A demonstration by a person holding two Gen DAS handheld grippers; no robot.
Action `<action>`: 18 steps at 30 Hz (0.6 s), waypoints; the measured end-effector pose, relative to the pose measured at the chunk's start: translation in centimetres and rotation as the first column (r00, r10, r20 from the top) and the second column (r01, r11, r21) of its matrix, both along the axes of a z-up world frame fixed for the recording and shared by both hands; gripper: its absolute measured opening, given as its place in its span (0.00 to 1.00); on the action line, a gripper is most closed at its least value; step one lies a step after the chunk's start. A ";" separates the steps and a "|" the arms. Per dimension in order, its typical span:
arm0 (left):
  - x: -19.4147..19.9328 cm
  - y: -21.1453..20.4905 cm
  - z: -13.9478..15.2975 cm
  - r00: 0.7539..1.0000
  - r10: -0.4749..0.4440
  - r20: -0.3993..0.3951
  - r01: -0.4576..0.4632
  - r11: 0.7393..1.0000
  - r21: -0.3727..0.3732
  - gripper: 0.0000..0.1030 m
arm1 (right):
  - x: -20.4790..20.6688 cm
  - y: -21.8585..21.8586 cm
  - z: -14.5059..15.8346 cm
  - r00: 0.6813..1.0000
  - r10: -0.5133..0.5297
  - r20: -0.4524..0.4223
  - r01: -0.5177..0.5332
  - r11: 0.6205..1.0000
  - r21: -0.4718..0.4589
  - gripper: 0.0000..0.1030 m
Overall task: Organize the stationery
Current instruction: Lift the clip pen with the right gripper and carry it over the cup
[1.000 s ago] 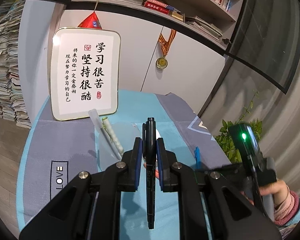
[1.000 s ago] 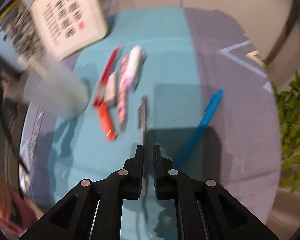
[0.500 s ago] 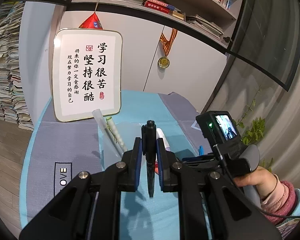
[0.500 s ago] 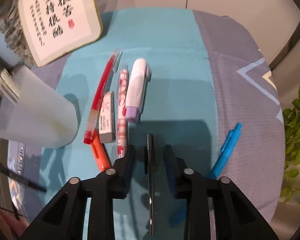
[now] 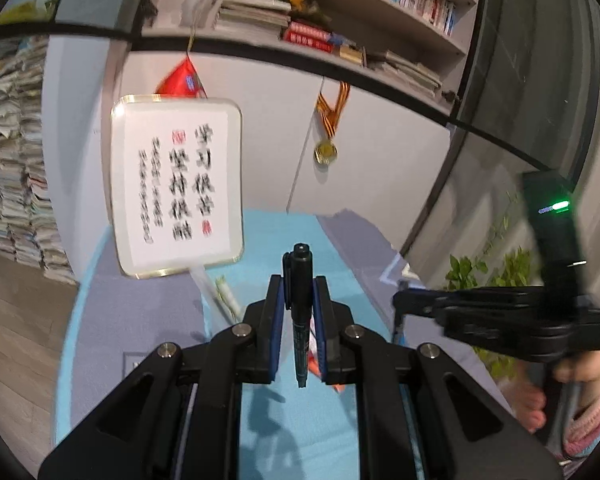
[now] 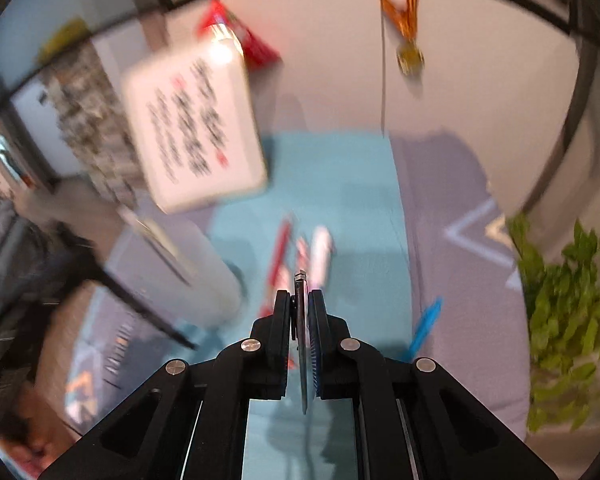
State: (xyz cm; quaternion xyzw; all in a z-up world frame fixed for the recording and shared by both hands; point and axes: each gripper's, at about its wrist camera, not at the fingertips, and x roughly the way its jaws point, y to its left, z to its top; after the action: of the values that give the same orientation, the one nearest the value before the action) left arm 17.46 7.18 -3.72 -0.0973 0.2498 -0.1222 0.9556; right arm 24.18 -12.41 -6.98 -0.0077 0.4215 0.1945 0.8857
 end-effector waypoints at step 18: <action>2.2 3.1 0.8 0.993 0.114 0.030 -0.114 0.993 0.016 0.12 | 1.7 8.0 6.3 0.978 0.100 0.185 -0.117 0.990 0.081 0.10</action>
State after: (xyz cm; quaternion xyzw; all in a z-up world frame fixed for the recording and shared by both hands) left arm 19.64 10.29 -2.90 -0.1012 0.2308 -0.0668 0.9654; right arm 25.83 -4.39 -0.69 -0.0077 0.3290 0.2602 0.9078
